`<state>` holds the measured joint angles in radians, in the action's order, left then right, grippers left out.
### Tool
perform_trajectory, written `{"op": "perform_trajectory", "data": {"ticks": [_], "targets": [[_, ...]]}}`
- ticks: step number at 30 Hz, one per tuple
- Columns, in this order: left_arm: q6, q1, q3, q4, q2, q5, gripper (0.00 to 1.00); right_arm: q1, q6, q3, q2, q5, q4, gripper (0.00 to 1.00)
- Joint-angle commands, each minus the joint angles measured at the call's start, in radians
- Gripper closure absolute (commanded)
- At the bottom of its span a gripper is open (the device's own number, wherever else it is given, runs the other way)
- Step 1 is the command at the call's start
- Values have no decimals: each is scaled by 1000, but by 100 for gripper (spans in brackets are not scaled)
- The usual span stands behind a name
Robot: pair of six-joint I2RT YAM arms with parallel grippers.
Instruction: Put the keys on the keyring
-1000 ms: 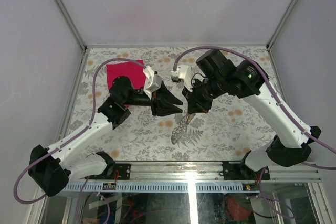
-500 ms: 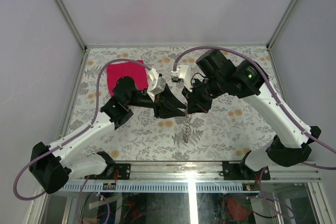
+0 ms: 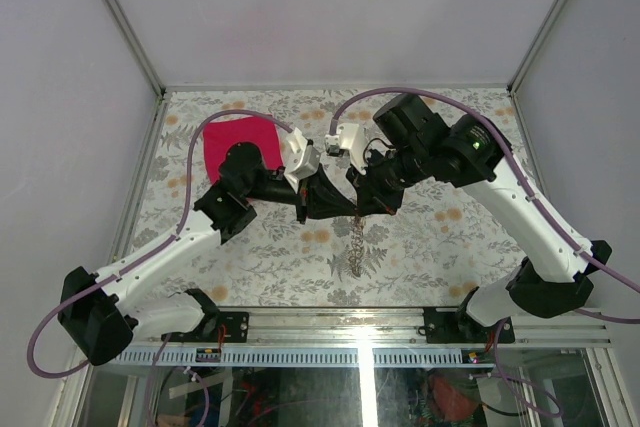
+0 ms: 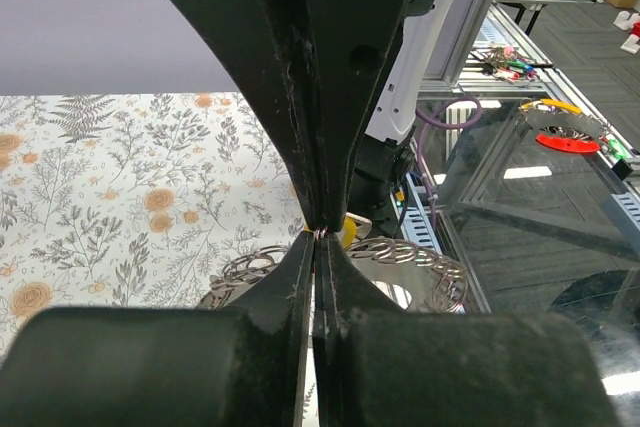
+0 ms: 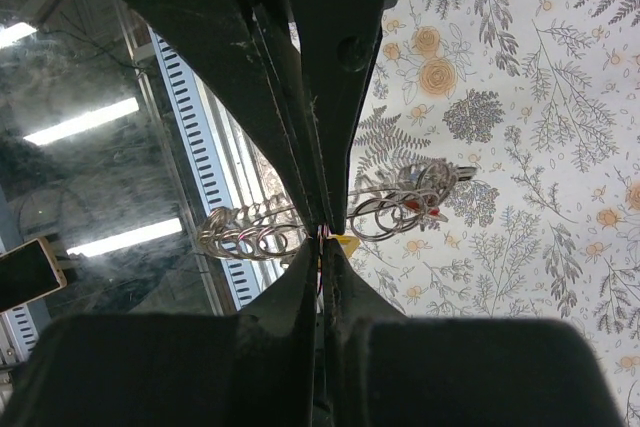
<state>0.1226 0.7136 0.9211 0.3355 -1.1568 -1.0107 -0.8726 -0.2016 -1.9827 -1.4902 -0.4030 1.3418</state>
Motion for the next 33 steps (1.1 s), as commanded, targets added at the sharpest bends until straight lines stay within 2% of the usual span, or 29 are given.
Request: {"op": "perform_trajectory", "data": {"ticks": [1,4,6,9,12,17,23,29,33], "targets": [[-40,13,45,-12,-3,10,100,-12,12,-6,20,-13,-57,100],[-39,12,50,-35,1,41,100,-12,19,1,33,3,-78,99],[-26,12,51,-39,5,81,100,-11,39,17,53,41,-115,91],[-14,12,44,-31,13,144,100,-12,91,46,94,118,-202,70],[19,12,14,25,29,191,100,-12,153,103,155,204,-312,60],[41,10,-4,48,44,267,100,-12,280,248,280,384,-477,57],[79,1,-27,94,65,334,100,-11,497,393,377,497,-571,57],[120,-8,-46,146,84,354,100,-10,690,527,457,471,-720,57],[155,-12,-61,187,88,373,100,8,747,607,498,436,-797,56]]}}
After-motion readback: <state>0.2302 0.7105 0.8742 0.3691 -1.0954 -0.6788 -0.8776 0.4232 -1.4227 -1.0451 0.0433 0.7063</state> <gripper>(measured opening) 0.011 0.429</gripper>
